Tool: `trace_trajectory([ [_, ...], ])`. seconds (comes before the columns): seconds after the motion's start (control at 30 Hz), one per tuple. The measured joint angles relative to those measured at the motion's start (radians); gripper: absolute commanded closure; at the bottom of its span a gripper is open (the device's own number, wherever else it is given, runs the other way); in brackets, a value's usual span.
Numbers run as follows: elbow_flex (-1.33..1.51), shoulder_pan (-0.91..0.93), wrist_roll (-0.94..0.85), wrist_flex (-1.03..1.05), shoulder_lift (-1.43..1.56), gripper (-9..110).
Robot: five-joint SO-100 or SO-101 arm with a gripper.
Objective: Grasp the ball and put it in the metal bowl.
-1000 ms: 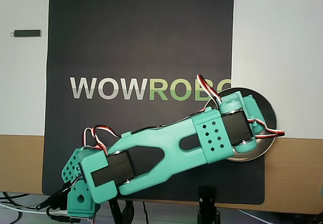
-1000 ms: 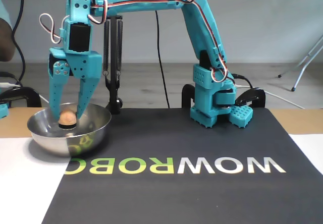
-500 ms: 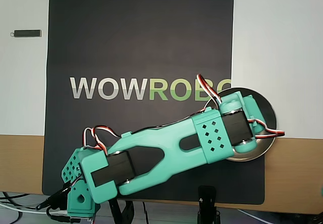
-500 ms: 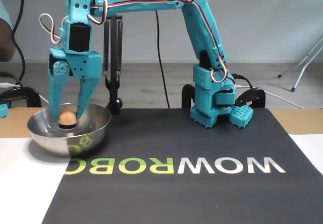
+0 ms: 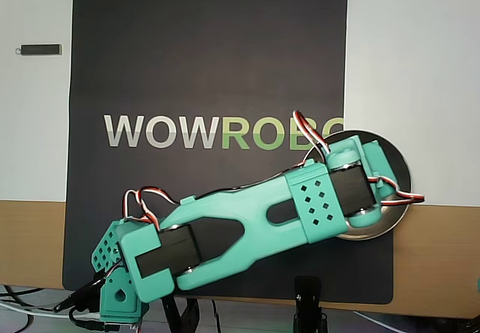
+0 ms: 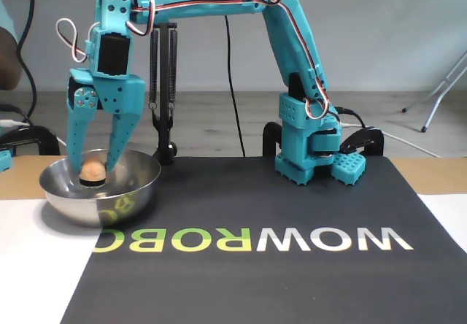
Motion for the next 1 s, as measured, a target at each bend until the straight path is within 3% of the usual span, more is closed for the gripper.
trace_trajectory([
  [0.83,0.000,0.000,0.000,0.000,0.000,67],
  [1.0,0.000,0.000,0.000,0.000,0.000,51],
])
